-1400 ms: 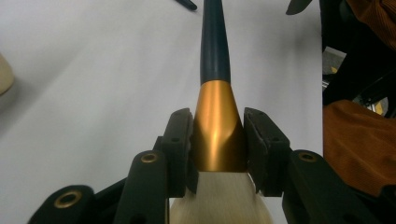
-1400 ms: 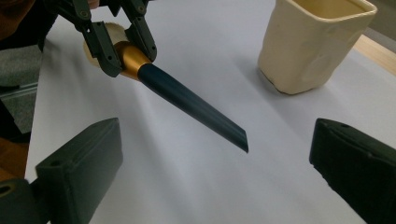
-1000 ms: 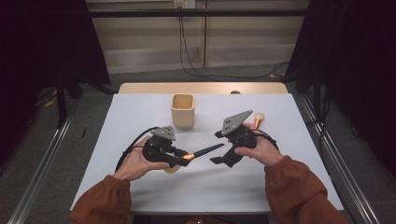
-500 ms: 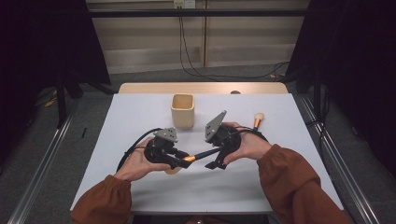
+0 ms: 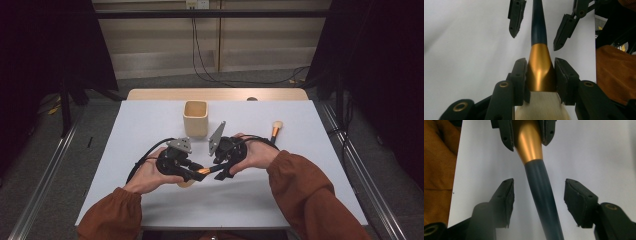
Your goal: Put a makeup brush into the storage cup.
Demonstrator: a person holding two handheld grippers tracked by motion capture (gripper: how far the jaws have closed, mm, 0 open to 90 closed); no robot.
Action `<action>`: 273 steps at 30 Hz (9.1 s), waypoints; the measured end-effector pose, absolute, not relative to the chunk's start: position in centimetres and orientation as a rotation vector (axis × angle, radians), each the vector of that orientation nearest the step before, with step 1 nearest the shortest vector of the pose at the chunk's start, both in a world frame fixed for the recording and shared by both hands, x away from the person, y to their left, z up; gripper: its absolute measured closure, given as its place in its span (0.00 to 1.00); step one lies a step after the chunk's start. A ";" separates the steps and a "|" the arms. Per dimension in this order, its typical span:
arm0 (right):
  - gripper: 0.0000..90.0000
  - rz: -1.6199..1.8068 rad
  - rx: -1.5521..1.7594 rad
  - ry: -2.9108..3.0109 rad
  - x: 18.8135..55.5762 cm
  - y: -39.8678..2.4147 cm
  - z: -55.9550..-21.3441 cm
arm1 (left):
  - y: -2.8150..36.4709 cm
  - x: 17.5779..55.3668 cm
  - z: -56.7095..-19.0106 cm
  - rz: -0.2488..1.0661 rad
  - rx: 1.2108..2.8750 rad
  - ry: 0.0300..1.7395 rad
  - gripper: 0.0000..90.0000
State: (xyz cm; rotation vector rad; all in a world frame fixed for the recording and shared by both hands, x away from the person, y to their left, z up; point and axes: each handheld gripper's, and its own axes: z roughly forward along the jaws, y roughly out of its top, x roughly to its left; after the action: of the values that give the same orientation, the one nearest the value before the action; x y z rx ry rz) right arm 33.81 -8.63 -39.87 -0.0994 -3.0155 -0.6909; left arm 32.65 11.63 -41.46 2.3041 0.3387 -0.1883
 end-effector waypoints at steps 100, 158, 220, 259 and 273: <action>0.83 -0.974 -0.625 -2.903 33.9 -15.0 -42.3 | 16.7 31.0 -42.1 0.153 2.150 0.640 0.04; 0.83 -1.808 -0.812 -2.595 32.1 -16.0 -43.8 | 15.8 30.0 -42.5 0.216 2.028 0.651 0.04; 0.83 -1.944 -0.775 -2.561 31.9 -16.1 -42.9 | 8.8 31.9 -40.9 0.179 1.739 0.663 0.34; 0.83 -1.921 -0.780 -2.553 31.9 -15.6 -43.4 | 8.5 32.5 -41.0 0.024 1.649 0.723 0.73; 0.64 -1.936 -0.820 -2.515 31.9 -15.7 -43.2 | 8.4 32.6 -40.6 0.040 1.665 0.695 0.74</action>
State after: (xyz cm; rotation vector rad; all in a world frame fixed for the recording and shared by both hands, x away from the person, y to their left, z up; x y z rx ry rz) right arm 31.87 -15.75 -43.24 -0.8202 -2.5153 -1.9360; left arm 32.56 8.38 -40.57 1.6647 0.6955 0.0402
